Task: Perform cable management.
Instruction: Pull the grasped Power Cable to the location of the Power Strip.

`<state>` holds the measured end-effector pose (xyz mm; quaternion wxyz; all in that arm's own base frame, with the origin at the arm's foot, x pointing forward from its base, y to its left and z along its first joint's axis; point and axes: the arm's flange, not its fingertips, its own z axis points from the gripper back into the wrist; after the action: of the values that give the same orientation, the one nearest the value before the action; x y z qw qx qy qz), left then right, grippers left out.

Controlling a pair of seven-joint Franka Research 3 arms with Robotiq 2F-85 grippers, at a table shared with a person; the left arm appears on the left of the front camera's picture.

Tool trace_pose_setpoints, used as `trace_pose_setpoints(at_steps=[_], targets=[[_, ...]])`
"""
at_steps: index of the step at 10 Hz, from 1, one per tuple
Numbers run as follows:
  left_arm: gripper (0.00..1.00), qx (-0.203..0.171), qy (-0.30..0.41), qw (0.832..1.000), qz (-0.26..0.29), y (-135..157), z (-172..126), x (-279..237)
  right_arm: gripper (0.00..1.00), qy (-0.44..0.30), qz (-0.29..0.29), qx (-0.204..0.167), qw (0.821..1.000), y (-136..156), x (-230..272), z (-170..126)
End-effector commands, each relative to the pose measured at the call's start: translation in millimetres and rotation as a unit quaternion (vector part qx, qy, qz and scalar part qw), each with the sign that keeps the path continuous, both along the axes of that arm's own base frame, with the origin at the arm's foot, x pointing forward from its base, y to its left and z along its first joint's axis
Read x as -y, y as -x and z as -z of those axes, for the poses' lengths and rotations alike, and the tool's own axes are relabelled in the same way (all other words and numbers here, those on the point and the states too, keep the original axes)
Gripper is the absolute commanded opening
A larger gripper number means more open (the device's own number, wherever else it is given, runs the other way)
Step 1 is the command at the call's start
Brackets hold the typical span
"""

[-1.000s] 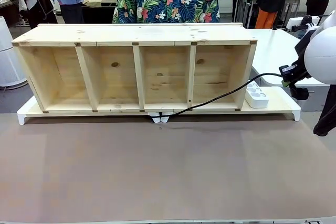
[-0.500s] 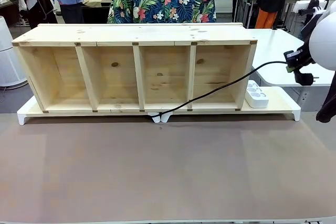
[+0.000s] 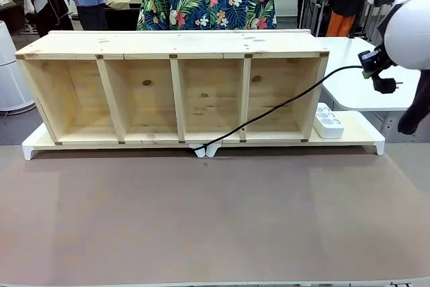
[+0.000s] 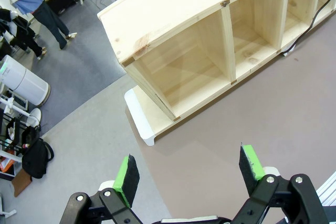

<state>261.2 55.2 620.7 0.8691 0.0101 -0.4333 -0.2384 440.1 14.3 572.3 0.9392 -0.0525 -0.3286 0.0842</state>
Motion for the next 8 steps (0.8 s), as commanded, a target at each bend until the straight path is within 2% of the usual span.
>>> trace_pose_setpoints(at_steps=[1, 4, 8], targets=[[1.00, 0.004, 0.006, 1.000, -0.007, -3, -1, 1, 0.14, 0.028, 0.009, -0.002, 1.000, -33, 8, -13], [1.00, 0.004, 0.006, 1.000, -0.007, -3, -1, 1, 0.14, 0.033, 0.009, -0.026, 0.999, -63, 9, -21], [1.00, 0.004, 0.006, 1.000, -0.007, -3, -1, 1, 0.14, 0.014, -0.006, -0.051, 0.999, -99, 5, -18]])
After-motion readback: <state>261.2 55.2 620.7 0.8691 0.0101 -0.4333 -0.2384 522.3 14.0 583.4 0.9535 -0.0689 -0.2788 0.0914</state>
